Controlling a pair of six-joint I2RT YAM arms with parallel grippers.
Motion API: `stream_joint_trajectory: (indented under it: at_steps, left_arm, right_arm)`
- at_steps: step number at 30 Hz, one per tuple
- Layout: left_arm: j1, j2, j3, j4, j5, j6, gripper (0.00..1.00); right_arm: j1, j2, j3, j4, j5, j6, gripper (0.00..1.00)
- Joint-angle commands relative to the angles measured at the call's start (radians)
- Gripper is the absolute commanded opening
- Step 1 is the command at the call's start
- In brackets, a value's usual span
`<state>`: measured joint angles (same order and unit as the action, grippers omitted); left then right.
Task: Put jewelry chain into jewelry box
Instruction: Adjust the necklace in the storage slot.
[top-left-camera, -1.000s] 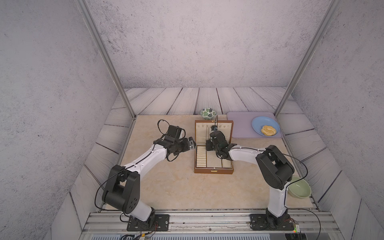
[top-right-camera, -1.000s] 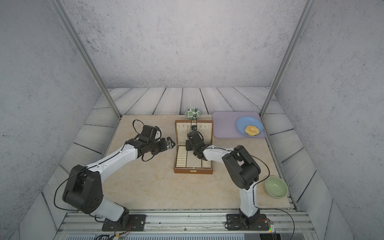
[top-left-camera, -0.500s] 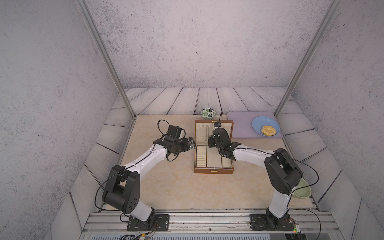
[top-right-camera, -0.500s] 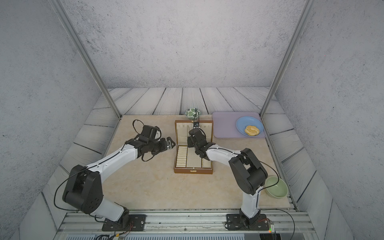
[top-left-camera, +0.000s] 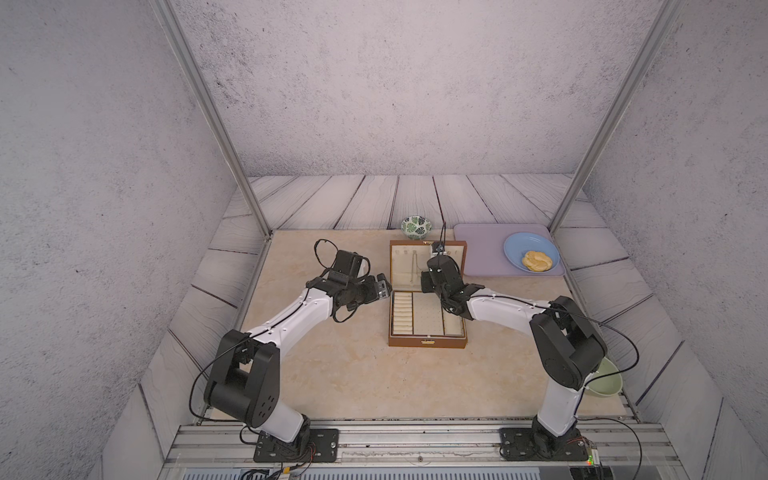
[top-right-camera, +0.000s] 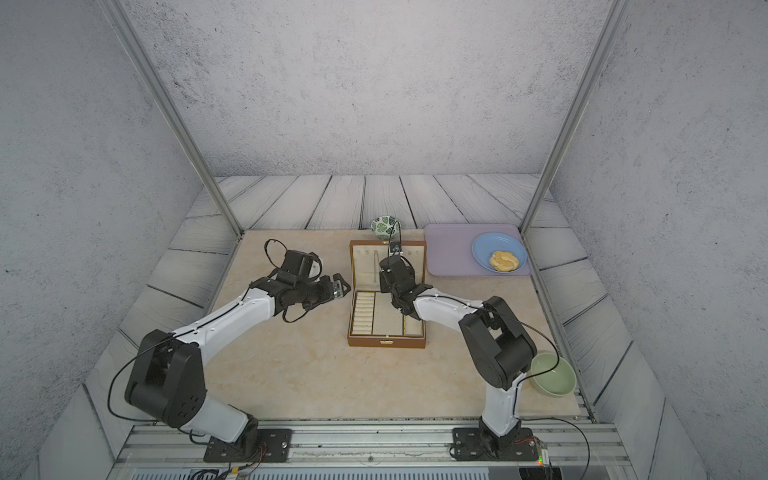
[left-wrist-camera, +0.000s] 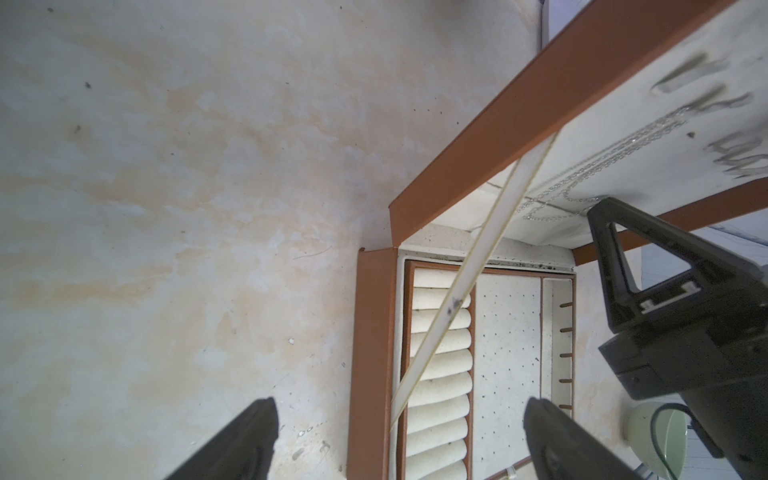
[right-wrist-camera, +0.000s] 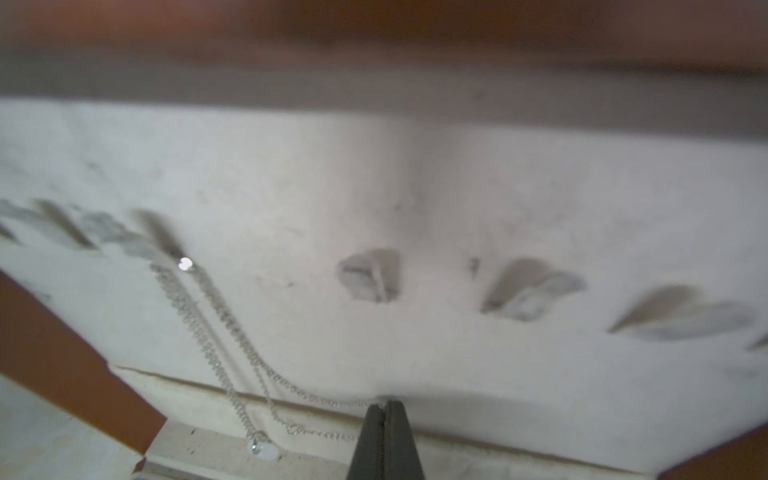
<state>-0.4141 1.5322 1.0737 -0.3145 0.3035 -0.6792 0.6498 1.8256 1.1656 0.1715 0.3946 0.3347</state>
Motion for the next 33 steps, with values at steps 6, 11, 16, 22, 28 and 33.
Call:
stream_joint_trajectory:
  at_steps: [6,11,16,22,28,33]
  left_arm:
    - [0.011,-0.013,-0.003,-0.005,0.006,-0.001,0.98]
    - [0.011,-0.012,-0.003,-0.002,0.009,-0.004,0.98]
    - [0.011,-0.012,-0.005,-0.003,0.010,-0.005,0.98]
    - [0.012,-0.011,-0.003,-0.003,0.012,-0.005,0.98]
    - [0.012,-0.008,-0.005,-0.001,0.014,-0.006,0.98]
    - [0.012,-0.006,-0.005,0.002,0.017,-0.006,0.98]
  right_arm:
    - [-0.016,-0.049,0.000,-0.013,0.051,-0.047,0.00]
    - [-0.018,-0.054,0.008,-0.008,0.061,-0.063,0.00]
    - [-0.018,-0.051,0.018,-0.007,0.066,-0.076,0.00]
    - [-0.020,-0.071,0.009,0.003,0.103,-0.108,0.00]
    - [-0.023,-0.077,0.012,0.004,0.123,-0.137,0.00]
    - [-0.024,-0.072,0.014,0.007,0.123,-0.148,0.00]
